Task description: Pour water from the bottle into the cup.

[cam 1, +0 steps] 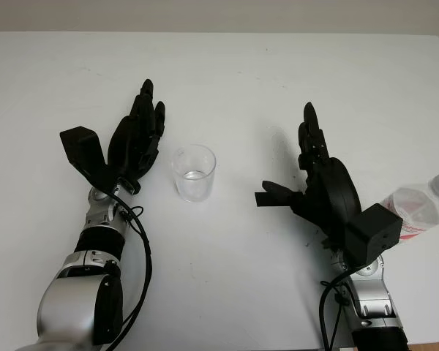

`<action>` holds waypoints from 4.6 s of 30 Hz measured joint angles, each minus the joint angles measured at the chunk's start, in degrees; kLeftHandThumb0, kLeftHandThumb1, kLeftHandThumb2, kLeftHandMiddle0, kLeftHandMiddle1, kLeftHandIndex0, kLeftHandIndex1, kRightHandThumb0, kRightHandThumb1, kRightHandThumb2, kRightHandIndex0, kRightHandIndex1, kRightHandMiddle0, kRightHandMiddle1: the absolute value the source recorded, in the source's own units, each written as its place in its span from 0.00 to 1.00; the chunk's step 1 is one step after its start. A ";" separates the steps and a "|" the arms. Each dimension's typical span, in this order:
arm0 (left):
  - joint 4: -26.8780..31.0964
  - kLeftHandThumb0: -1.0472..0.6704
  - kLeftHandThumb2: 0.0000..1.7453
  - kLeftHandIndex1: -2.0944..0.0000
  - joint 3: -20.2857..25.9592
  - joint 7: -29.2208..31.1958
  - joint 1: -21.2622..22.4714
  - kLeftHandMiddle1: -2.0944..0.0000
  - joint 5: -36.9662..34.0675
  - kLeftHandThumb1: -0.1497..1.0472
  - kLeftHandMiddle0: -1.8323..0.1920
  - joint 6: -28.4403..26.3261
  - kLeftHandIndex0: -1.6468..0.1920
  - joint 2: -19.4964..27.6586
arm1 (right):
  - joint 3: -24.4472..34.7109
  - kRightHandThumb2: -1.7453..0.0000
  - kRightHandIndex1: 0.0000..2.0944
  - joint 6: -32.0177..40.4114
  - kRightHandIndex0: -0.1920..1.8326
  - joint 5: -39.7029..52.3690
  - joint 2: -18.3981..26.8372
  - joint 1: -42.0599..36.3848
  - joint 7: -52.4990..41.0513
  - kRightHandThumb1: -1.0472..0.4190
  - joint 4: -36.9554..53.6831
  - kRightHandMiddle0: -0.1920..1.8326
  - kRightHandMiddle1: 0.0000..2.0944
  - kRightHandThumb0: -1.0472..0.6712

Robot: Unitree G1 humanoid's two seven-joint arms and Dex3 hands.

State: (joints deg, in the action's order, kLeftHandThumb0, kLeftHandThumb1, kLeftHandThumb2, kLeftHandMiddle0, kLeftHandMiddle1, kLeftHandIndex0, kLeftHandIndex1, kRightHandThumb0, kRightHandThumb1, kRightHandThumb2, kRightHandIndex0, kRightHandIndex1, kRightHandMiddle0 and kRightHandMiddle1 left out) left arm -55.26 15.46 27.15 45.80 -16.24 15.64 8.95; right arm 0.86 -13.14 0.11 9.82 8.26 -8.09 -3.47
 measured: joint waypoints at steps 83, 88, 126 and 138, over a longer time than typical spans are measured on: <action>-4.09 0.12 0.40 1.00 -0.32 -1.04 1.32 1.00 1.14 1.00 1.00 2.79 1.00 -1.96 | 41.72 0.97 0.00 38.91 0.00 24.50 21.63 -15.68 -7.76 0.03 51.79 0.00 0.00 0.02; -4.28 0.12 0.40 1.00 -0.36 -0.93 1.33 1.00 1.18 1.00 1.00 2.98 1.00 -1.91 | 40.16 0.97 0.00 37.14 0.00 22.31 17.17 -20.81 -6.53 0.03 53.36 0.00 0.00 0.02; -5.16 0.12 0.39 1.00 0.12 1.05 1.58 1.00 0.44 1.00 1.00 2.87 1.00 -0.17 | 26.87 0.97 0.00 12.73 0.00 17.69 2.82 -24.13 -6.33 0.10 29.20 0.00 0.00 0.10; -5.18 0.13 0.39 1.00 0.73 1.64 2.46 1.00 0.27 1.00 1.00 2.57 1.00 0.07 | 23.55 0.97 0.00 11.48 0.00 14.99 3.34 -20.99 -6.65 0.09 20.87 0.00 0.00 0.09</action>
State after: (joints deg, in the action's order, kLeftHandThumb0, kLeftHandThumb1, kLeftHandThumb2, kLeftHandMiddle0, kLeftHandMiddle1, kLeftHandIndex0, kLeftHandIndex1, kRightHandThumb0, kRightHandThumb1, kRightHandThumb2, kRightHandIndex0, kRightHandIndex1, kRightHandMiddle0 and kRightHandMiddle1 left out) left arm -60.44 16.19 28.79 48.26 -15.97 18.21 9.01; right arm 24.42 -1.66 15.10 13.15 -12.72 -14.74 17.40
